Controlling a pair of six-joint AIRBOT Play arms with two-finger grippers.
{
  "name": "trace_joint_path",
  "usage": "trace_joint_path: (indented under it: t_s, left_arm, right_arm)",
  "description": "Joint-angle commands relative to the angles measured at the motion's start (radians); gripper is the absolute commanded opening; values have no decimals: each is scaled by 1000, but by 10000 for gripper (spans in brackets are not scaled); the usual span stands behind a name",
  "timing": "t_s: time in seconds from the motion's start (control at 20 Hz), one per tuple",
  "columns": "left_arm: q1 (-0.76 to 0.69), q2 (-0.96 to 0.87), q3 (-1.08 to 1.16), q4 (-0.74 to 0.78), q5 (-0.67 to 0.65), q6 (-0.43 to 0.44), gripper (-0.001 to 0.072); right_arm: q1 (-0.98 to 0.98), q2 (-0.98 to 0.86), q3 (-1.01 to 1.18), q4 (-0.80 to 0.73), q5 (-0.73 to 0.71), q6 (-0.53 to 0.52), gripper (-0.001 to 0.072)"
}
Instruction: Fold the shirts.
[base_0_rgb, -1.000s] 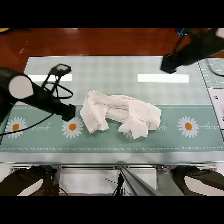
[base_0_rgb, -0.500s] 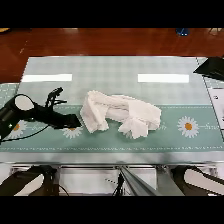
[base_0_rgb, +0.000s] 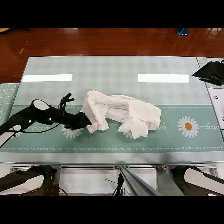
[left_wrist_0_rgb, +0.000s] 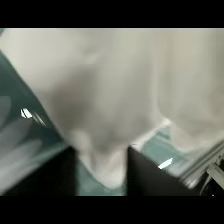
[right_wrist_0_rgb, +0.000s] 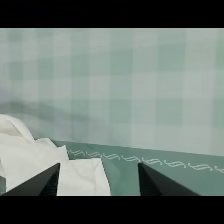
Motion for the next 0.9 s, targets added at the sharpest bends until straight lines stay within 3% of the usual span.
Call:
trace_joint_path:
  t_s: [0.0,0.05,0.1,0.25,0.55,0.85]
  left_arm:
    - [-18,-89,28,-77,46,14,110]
    - [-19,-90,42,-76,43,23,43]
    - [-19,-82,55,-76,33,42,25]
    - [-18,-40,87,-76,-24,77,24]
    - [-18,57,90,-76,-76,92,25]
    - [-18,66,90,-76,-111,92,25]
  right_arm:
    - [-2,0,-4,3,24,-2,571]
    - [-2,0,-4,-11,37,-2,571]
    - [-3,0,-4,-51,47,-2,571]
    - [-15,2,-70,-166,47,24,571]
    - [0,7,-501,-2,8,-53,571]
    - [100,130,-799,54,-290,-76,572]
